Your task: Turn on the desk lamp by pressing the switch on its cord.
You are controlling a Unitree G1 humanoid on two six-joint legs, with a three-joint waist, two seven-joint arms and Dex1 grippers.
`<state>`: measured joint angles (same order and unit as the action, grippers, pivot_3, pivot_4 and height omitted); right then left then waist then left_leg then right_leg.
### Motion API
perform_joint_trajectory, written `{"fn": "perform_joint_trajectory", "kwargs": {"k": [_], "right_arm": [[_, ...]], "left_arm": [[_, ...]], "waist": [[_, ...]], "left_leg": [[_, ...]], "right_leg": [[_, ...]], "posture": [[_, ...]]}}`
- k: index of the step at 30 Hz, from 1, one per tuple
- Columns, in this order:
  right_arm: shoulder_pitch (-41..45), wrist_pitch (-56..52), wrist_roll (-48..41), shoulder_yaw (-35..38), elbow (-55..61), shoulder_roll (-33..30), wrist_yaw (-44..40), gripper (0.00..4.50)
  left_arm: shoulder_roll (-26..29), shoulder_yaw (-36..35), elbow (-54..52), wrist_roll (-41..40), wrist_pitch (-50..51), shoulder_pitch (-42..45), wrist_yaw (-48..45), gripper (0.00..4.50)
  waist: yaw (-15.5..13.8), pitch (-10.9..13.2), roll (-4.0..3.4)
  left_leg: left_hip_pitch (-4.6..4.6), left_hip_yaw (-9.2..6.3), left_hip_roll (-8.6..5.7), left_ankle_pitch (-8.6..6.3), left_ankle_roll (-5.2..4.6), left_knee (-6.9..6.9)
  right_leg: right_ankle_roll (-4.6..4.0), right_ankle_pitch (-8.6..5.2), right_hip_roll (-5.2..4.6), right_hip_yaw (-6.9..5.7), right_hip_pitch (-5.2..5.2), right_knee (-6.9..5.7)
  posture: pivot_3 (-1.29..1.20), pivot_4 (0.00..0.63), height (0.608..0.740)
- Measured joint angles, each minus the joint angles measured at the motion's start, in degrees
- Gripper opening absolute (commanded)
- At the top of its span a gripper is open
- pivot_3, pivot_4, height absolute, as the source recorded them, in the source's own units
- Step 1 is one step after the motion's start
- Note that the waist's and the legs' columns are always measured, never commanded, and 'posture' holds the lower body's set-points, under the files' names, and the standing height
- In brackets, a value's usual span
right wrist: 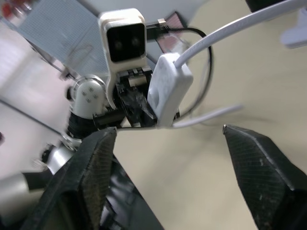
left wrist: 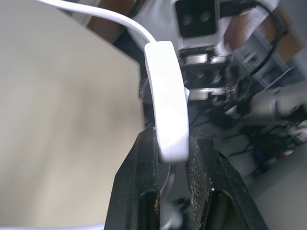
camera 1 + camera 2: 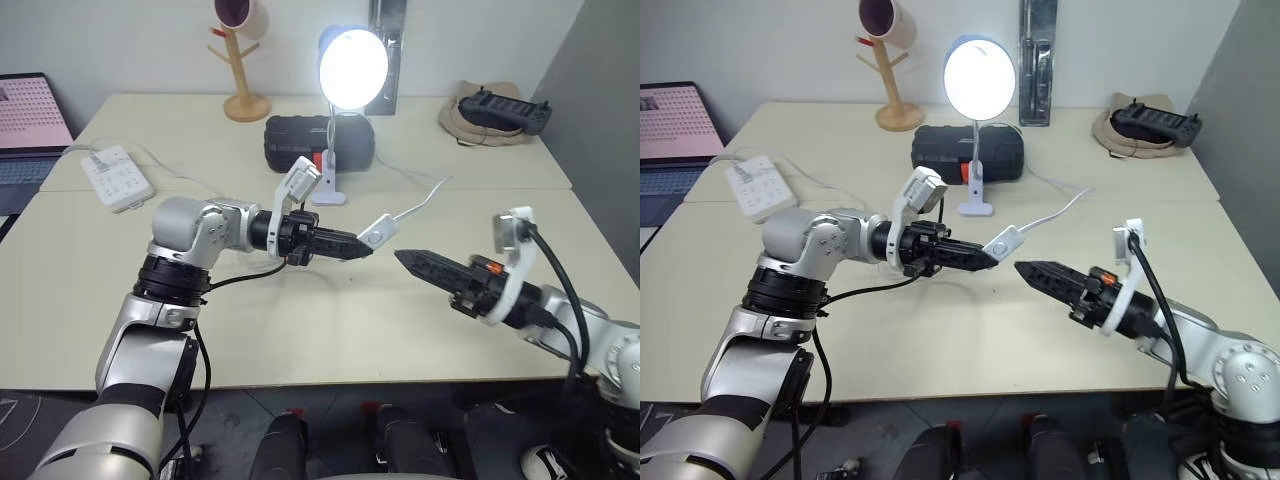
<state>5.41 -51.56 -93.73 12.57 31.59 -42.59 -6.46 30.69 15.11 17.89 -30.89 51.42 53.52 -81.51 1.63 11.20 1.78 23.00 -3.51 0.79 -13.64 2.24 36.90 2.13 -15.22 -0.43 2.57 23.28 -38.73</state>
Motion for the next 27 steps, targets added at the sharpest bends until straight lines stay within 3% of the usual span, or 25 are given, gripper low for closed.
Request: {"fn": "perform_joint_trajectory", "kwargs": {"k": [2,9,16,18,27], "right_arm": [[-2.7,0.9,9.0,1.2,3.3,-3.2,-0.4,4.47],[-7.6,2.5,26.2,-1.6,12.8,-6.1,-0.4,4.47],[-14.5,4.8,38.3,-5.3,16.1,-4.1,-1.6,4.47],[-15.1,5.4,40.3,-5.7,16.0,-2.9,-1.9,4.5],[-15.3,6.3,45.4,-7.5,15.6,-0.1,-4.8,4.5]], "left_arm": [[0.3,4.0,6.2,7.9,-13.1,0.3,-1.1,0.4],[-2.8,8.6,23.1,22.7,-41.0,3.2,0.3,0.4],[-6.4,10.8,39.9,34.5,-62.5,7.6,5.5,0.4],[-7.0,10.4,42.0,35.4,-64.9,8.4,5.4,1.11],[-5.0,5.8,41.6,34.4,-64.5,8.6,-3.3,2.92]], "waist": [[-0.1,0.0,0.01],[-0.2,0.0,0.04],[-0.1,0.0,0.06],[-0.1,0.0,0.06],[0.2,0.0,0.06]], "left_leg": [[0.01,0.04,-0.01,0.0,0.0,0.02],[0.11,0.02,0.02,-0.01,-0.01,-0.01],[0.35,-0.02,-0.04,-0.01,-0.02,0.06],[0.35,-0.02,-0.03,-0.01,-0.02,0.08],[0.28,-0.06,0.01,-0.01,-0.02,0.07]], "right_leg": [[0.02,0.01,-0.02,0.04,0.0,0.04],[0.03,0.01,0.0,0.0,0.02,0.17],[0.1,0.05,-0.02,-0.03,0.11,0.25],[0.11,0.06,-0.02,-0.03,0.11,0.23],[0.09,0.05,0.04,-0.06,0.11,0.13]], "posture": [[0.0,0.15,0.74],[0.0,0.15,0.74],[0.0,0.15,0.74],[0.0,0.15,0.74],[0.0,0.15,0.74]]}}
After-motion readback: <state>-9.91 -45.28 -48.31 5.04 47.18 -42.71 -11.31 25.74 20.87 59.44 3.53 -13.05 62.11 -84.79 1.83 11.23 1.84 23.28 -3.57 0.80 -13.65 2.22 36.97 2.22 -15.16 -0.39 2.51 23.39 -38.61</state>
